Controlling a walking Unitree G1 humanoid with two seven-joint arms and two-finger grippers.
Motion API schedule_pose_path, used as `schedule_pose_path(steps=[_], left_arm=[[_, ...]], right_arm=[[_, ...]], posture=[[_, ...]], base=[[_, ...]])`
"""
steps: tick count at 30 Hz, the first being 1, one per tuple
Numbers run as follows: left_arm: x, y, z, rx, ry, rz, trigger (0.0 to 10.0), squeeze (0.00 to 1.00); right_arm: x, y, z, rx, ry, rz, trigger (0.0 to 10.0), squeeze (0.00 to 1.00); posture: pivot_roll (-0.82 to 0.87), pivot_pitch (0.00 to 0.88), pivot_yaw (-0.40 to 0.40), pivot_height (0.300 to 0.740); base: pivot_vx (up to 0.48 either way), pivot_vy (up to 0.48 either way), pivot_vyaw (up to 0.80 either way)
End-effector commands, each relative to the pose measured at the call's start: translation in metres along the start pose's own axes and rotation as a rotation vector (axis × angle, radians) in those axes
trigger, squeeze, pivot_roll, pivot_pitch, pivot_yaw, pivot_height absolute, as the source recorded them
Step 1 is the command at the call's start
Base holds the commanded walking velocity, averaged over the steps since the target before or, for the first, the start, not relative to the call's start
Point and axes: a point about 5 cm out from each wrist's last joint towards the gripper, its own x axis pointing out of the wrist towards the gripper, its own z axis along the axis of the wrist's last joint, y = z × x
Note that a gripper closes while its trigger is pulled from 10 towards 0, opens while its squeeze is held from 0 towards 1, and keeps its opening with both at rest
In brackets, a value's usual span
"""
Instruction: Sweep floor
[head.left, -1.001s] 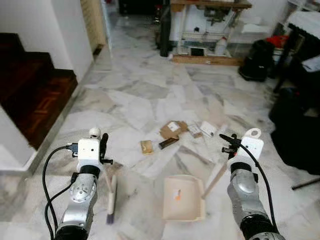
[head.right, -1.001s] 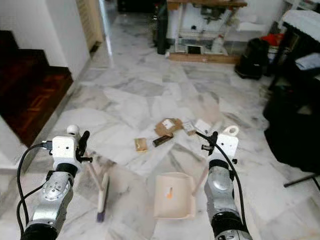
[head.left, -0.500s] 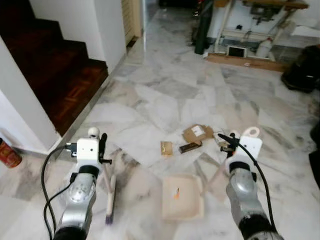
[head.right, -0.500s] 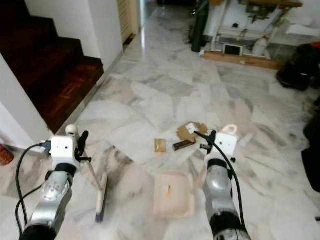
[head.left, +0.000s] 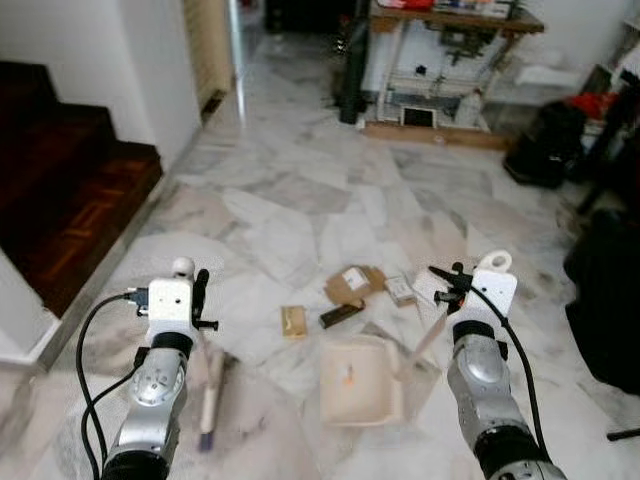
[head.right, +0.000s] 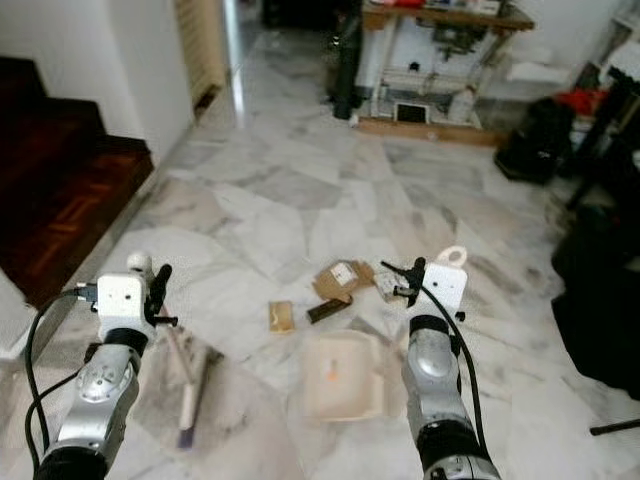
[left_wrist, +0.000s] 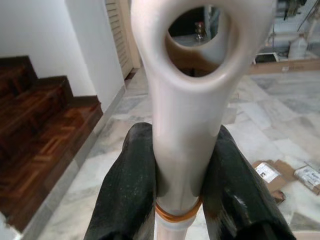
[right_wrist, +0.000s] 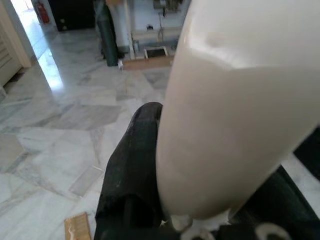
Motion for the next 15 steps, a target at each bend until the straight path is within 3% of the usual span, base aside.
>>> schedule_pose_path(steps=[1, 15], left_arm=[[0.0034, -0.0047, 0.0083, -0.005, -0.048, -0.017, 10.0, 0.0], [0.0065, -0.0039, 0.0106, -0.007, -0.055, -0.012, 10.0, 0.0]], right_arm=[[0.0043, -0.0026, 0.0104, 0.001, -0.047, -0.011, 10.0, 0.0], [0.005, -0.0044, 0.011, 0.007, -0.048, -0.023, 10.0, 0.0]], posture=[[0.01, 0.0, -0.04, 0.74], [0.0, 0.0, -0.041, 0.74]], base=[[0.304, 0.0, 0.0], [0.304, 0.0, 0.0]])
